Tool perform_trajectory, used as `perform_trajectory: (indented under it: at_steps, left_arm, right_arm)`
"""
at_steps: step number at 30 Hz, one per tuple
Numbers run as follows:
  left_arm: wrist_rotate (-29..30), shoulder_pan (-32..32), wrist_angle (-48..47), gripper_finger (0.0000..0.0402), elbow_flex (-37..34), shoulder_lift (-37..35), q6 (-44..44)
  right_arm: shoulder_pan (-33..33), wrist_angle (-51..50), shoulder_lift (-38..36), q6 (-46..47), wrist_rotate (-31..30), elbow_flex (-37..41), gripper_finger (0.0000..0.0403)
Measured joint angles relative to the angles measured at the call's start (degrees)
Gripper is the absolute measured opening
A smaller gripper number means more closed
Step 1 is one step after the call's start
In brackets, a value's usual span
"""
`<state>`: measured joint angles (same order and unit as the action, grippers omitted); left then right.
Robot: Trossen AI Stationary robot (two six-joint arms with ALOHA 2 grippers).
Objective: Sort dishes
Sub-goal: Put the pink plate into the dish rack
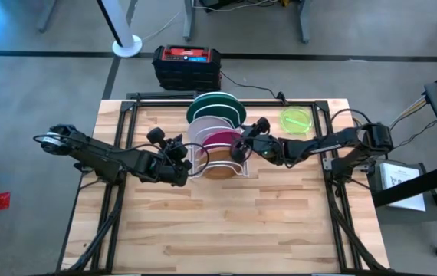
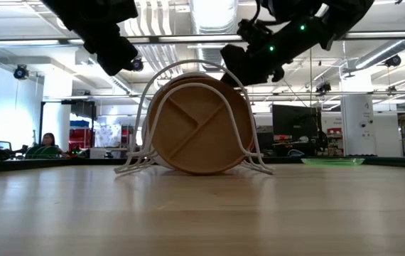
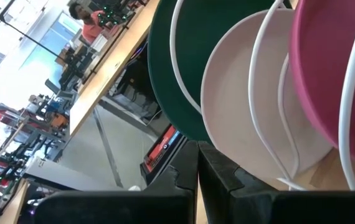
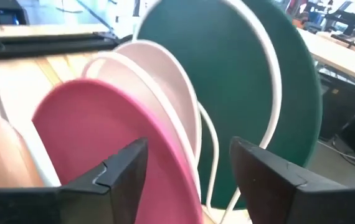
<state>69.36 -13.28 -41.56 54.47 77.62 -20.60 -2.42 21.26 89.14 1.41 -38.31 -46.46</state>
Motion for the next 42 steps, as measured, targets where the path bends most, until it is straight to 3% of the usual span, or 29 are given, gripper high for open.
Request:
perform_trajectory:
  at_steps: [13, 24, 30, 39, 42]
  left_arm:
    - [0.0, 0.0, 0.1, 0.0000, -0.2, 0.0, -0.3]
    - [0.0, 0.0, 0.2, 0.0000, -0.2, 0.0, -0.3]
    - [0.0, 0.0, 0.5, 0.0000, -0.2, 0.0, -0.3]
    - [0.0, 0.0, 0.6, 0.0000, -0.2, 0.0, -0.3]
    - [0.0, 0.0, 0.6, 0.0000, -0.3, 0.0, -0.3]
  right_arm:
    - [1.6, -5.6, -6.9, 2.0, -0.2, 0.0, 0.0282]
    - [2.7, -17.7, -11.6, 8.0, -0.3, 0.0, 0.0265]
    - [2.1, -29.4, -12.1, 15.1, -0.3, 0.4, 0.0196]
    - [-1.7, -29.5, -5.3, 16.2, -0.2, 1.9, 0.0039]
    - [-2.6, -27.9, -2.8, 15.4, 2.0, 1.9, 0.0007]
